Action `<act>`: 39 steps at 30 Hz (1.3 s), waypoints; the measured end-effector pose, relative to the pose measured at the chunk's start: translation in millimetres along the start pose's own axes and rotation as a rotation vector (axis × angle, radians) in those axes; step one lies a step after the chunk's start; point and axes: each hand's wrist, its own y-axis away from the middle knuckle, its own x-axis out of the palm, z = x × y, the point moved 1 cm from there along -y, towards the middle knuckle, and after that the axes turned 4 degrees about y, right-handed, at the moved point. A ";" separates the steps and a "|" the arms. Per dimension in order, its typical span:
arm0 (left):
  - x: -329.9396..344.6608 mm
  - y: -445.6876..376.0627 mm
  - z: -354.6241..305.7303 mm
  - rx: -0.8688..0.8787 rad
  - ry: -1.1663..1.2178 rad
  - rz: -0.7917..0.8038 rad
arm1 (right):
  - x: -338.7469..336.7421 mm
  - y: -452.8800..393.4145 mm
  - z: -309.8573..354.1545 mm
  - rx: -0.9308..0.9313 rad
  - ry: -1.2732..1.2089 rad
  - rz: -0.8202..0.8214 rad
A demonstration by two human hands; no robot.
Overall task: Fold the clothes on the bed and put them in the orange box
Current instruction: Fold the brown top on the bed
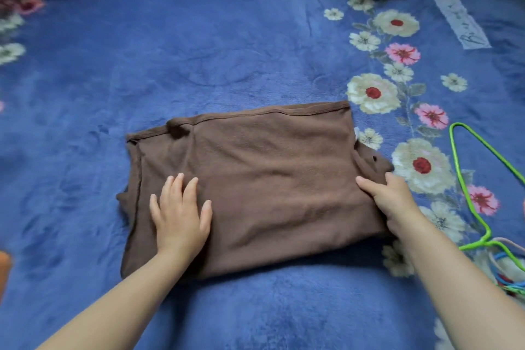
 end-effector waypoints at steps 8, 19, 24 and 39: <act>-43.2 -5.8 77.4 -0.448 0.478 0.071 | 64.2 79.4 84.0 -0.452 0.483 -0.014; -88.6 -2.9 185.3 -0.763 1.023 0.073 | 277.2 210.3 64.8 -0.660 0.973 0.510; -80.6 -2.2 191.2 -0.694 1.005 0.192 | 269.5 200.1 41.7 -0.428 0.587 0.554; -41.5 -14.4 133.6 -0.702 1.191 0.546 | 177.4 91.6 17.4 0.071 0.297 0.277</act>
